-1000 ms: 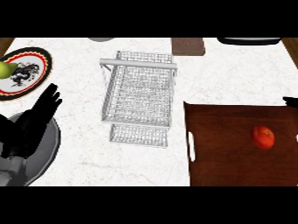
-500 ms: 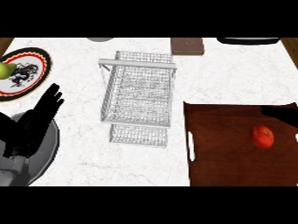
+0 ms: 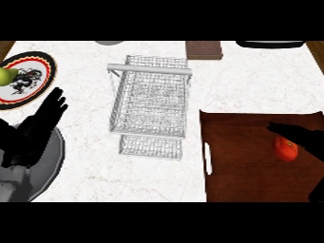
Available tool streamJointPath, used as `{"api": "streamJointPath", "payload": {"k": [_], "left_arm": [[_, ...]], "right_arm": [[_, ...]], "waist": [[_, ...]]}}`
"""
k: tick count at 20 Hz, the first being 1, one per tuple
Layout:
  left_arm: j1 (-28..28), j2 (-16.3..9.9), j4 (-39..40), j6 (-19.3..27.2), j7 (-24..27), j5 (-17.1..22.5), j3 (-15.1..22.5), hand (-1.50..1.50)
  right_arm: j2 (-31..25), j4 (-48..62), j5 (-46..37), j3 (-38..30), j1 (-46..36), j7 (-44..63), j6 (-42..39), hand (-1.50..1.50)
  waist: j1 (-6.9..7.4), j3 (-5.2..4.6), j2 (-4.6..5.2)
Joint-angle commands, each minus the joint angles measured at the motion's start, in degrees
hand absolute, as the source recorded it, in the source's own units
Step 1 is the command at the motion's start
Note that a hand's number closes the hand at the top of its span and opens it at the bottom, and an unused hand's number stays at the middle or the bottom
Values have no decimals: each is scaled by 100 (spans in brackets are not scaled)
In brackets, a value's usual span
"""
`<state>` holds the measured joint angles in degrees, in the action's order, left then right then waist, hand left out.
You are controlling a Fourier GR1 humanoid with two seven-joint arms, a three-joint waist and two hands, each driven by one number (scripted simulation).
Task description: Pick the tomato from the tray and place it in the tiered basket
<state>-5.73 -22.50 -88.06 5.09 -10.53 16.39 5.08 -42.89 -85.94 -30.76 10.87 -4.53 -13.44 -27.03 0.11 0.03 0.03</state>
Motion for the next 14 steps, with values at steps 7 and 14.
{"api": "streamJointPath", "payload": {"k": [7, 14], "left_arm": [[183, 297, 27, -264, 103, -240, -273, 0], [146, 392, 17, -427, -58, -425, -376, 0]], "right_arm": [[909, 1360, -1152, -157, -311, -688, 1200, -150], [534, 2414, -1651, -347, -709, -1482, 1026, -150]], "waist": [[5, -1, 0], [20, 0, 10]]}}
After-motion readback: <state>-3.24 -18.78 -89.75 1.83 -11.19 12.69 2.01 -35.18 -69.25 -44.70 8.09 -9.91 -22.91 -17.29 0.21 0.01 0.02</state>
